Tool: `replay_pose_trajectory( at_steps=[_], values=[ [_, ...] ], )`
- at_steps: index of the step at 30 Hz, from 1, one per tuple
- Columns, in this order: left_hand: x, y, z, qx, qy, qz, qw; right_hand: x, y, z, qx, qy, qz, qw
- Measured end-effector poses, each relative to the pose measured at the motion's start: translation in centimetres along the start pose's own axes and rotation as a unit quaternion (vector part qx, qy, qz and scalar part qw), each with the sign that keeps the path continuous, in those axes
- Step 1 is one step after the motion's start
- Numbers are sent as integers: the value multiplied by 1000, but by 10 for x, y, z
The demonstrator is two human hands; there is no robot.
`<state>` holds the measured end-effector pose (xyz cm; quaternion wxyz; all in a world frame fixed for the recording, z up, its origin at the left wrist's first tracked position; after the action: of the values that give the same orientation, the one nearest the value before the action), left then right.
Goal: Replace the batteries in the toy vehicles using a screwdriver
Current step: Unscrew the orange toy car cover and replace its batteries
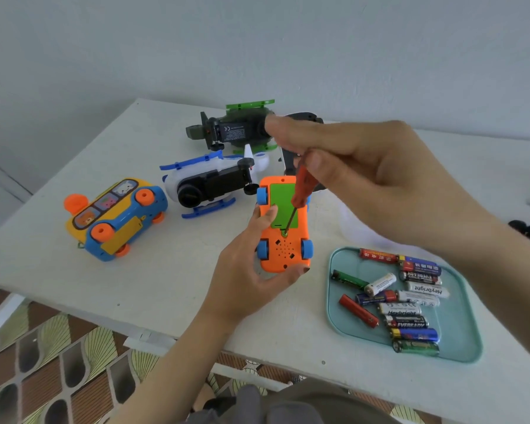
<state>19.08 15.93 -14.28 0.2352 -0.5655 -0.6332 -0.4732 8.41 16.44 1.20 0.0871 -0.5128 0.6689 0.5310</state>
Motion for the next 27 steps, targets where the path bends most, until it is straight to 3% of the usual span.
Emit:
replay_pose_trajectory(
  at_steps=[2, 5, 10, 14, 16, 19, 23, 27],
  values=[
    [-1, 1, 0, 1, 1, 6, 1000, -2, 0, 1, -14, 11, -65, 998],
    [-2, 0, 0, 0, -1, 8, 1000, -3, 2, 1, 0, 18, -50, 999],
    [-8, -1, 1, 0, 15, 3, 1000, -16, 7, 4, 82, 52, 79, 992],
    [-3, 0, 0, 5, 1, 15, 1000, -20, 15, 9, 179, 63, 220, 957],
    [0, 0, 0, 2, -5, 19, 1000, -23, 17, 12, 189, 81, 264, 942],
    [-2, 0, 0, -3, -1, 22, 1000, -13, 20, 8, 120, 77, 209, 968],
    [-2, -1, 0, -4, -3, 17, 1000, 6, 11, 3, 0, 11, 3, 1000],
    [-2, 0, -1, -3, 0, 22, 1000, -3, 18, 3, 5, 31, -21, 999]
  ],
)
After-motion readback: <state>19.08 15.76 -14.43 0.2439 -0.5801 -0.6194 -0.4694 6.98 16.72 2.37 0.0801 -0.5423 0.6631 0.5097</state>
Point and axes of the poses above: each hand's wrist, its own z-axis away from the middle knuckle, its own y-axis out of the back of the hand, x = y × z, the point moved 10 cm from there along -z, towards the middle knuckle, and after that the axes turned 13 degrees about z, right-handed, at the moved point
